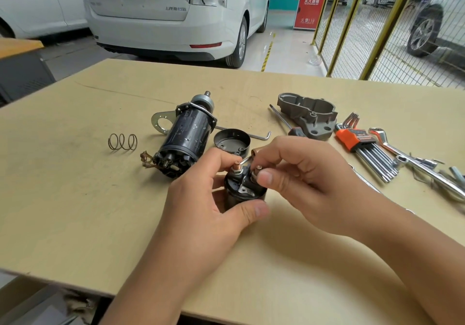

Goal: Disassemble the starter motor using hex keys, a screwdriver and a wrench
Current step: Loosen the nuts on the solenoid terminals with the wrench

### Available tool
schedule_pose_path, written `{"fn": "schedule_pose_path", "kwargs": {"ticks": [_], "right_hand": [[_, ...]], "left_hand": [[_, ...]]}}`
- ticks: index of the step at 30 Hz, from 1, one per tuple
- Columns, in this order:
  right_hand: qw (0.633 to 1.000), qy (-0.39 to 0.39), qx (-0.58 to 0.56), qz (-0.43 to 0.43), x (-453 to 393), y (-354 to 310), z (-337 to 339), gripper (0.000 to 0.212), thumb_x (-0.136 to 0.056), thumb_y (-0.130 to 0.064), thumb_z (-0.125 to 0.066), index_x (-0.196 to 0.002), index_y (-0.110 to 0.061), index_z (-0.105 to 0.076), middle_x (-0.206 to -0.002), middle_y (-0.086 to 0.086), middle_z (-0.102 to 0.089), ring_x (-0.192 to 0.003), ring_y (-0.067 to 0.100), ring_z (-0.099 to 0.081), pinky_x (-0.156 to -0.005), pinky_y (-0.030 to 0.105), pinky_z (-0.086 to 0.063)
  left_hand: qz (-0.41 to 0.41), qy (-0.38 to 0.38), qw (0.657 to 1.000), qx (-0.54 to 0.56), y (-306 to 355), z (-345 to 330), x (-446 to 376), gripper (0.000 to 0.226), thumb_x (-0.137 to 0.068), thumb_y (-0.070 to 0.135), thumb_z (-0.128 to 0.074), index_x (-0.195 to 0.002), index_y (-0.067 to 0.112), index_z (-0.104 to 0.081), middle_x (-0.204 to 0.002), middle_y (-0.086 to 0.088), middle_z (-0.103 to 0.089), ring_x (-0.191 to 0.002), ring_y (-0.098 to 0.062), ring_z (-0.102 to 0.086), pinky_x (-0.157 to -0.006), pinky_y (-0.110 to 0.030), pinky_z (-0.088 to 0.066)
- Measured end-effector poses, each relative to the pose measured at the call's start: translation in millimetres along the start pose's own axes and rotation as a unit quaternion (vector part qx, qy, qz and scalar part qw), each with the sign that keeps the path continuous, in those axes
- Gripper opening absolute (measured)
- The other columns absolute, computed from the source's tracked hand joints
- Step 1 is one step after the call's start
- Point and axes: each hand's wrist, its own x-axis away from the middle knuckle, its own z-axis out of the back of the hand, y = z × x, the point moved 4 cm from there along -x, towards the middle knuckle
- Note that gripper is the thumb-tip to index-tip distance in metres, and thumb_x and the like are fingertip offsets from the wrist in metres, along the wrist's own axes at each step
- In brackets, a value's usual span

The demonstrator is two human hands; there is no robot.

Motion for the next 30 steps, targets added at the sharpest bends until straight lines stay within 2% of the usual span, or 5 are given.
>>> {"fn": "schedule_pose_path", "kwargs": {"ticks": [9, 12, 17, 21, 30], "right_hand": [[0.996, 0.081, 0.028, 0.005, -1, -11, 3, 0.023, -0.080, -0.027, -0.082, -0.073, -0.010, -0.068, -0.063, -0.010, -0.054, -0.054, 0.014, -0.050, -0.053, 0.029, -0.041], [0.996, 0.048, 0.066, 0.020, -1, -14, 6, 0.016, -0.086, -0.021, -0.076, -0.079, -0.008, -0.071, -0.068, -0.005, -0.058, -0.059, 0.009, -0.050, -0.057, 0.020, -0.035], [0.994, 0.006, 0.105, 0.026, 0, -16, 5, 0.011, -0.092, -0.018, -0.067, -0.092, -0.008, -0.073, -0.080, -0.001, -0.063, -0.070, 0.015, -0.057, -0.059, 0.027, -0.042], [0.999, 0.011, 0.029, -0.026, 2, -13, 3, 0.012, -0.085, -0.024, -0.076, -0.090, -0.015, -0.069, -0.080, -0.009, -0.063, -0.057, 0.013, -0.054, -0.054, 0.013, -0.035], [0.990, 0.085, -0.075, -0.086, 2, 1, 0, 0.025, -0.069, -0.031, -0.088, -0.075, -0.018, -0.068, -0.077, 0.001, -0.062, -0.053, 0.015, -0.050, -0.052, 0.030, -0.037]], "left_hand": [[-0.011, 0.011, 1.000, -0.010, 2, -1, 2, 0.049, -0.060, 0.037, -0.090, -0.101, 0.044, -0.064, -0.095, 0.020, -0.077, -0.082, -0.005, -0.076, -0.078, -0.036, -0.064], [-0.013, 0.008, 1.000, -0.008, 2, -1, 2, 0.049, -0.061, 0.035, -0.089, -0.102, 0.045, -0.064, -0.095, 0.020, -0.077, -0.082, -0.004, -0.076, -0.076, -0.028, -0.063], [-0.013, 0.004, 1.000, 0.006, 1, -1, 1, 0.049, -0.063, 0.033, -0.088, -0.105, 0.044, -0.065, -0.096, 0.019, -0.077, -0.084, -0.005, -0.076, -0.080, -0.027, -0.061], [-0.017, 0.003, 1.000, 0.005, 1, -2, 1, 0.047, -0.065, 0.032, -0.089, -0.103, 0.046, -0.065, -0.096, 0.018, -0.078, -0.083, -0.006, -0.077, -0.077, -0.031, -0.063], [-0.016, 0.002, 1.000, -0.007, -1, -2, 1, 0.050, -0.063, 0.034, -0.088, -0.105, 0.047, -0.064, -0.098, 0.020, -0.077, -0.085, -0.005, -0.077, -0.080, -0.035, -0.065]]}}
